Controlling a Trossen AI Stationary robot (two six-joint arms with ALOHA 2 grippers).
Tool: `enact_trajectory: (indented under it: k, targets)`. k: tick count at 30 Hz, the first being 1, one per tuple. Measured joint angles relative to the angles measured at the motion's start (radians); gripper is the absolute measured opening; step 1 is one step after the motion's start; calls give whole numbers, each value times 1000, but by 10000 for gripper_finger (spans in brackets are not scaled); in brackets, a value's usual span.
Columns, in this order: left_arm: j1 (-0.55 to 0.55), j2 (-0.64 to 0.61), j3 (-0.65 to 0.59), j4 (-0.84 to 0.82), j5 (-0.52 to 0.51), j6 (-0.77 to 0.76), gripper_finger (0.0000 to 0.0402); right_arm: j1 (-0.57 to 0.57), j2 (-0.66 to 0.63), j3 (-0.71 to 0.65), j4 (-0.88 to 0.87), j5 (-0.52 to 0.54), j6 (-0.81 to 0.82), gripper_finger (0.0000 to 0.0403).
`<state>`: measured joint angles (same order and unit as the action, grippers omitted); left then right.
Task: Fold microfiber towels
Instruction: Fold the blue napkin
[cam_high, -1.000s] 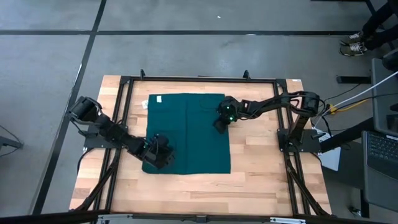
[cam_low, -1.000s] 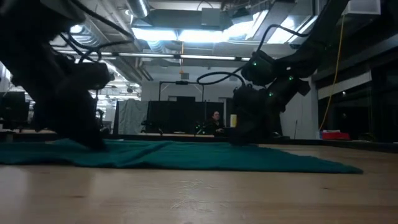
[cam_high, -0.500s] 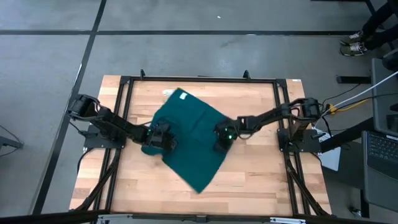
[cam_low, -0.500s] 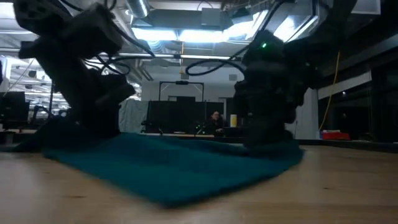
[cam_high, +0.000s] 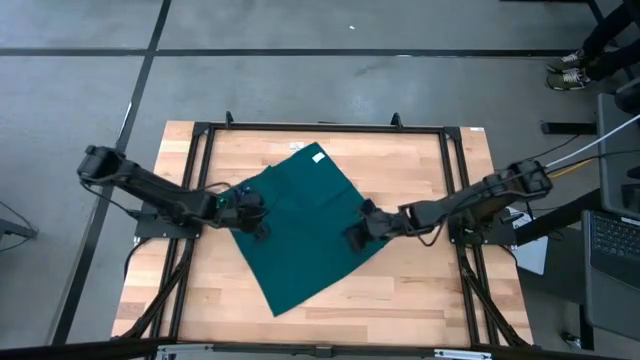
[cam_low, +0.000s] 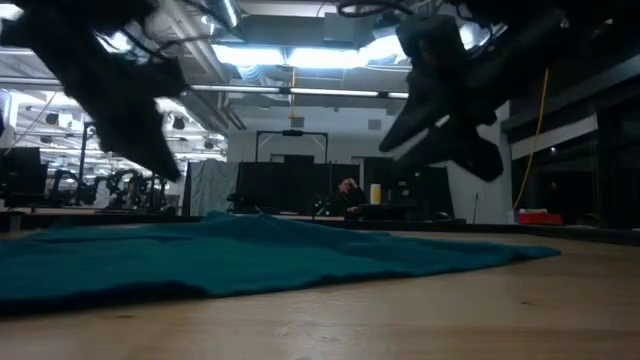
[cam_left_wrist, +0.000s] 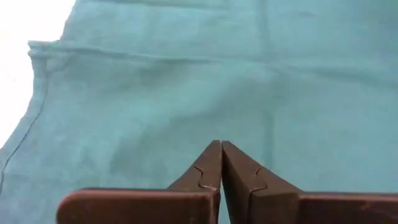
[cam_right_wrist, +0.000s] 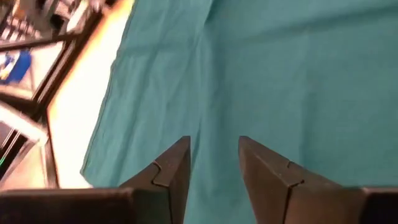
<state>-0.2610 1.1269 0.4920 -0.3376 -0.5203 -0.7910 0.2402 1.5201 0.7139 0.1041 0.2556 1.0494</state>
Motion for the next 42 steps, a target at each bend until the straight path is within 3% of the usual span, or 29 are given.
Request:
enact_trajectory:
  k: [2, 6, 13, 22, 25, 28, 33, 42]
  targets:
    - [-48, -35, 1, 27, 47, 51, 5, -29, -16, 2, -26, 1, -60, 143]
    - [-143, -44, 4, 167, 124, 19, 2, -118, -15, 1, -79, -150, -221, 146]
    - [-301, 136, 22, 308, -18, -273, 2, -321, 12, 2, -67, -238, -435, 135]
    - [-326, 378, 160, 303, -124, -446, 2, -544, 129, 17, 60, -462, -548, 134]
    - [-325, 417, 193, 255, -134, -477, 2, -554, 197, 85, 48, -536, -592, 136]
    - [-327, 432, 244, 166, -137, -487, 2, -552, 270, 191, -8, -546, -656, 135]
    - [-328, 431, 326, -124, -145, -553, 2, -558, 362, 337, -150, -555, -770, 124]
    - [-306, 431, 287, -260, -128, -665, 2, -561, 408, 368, -255, -561, -802, 126]
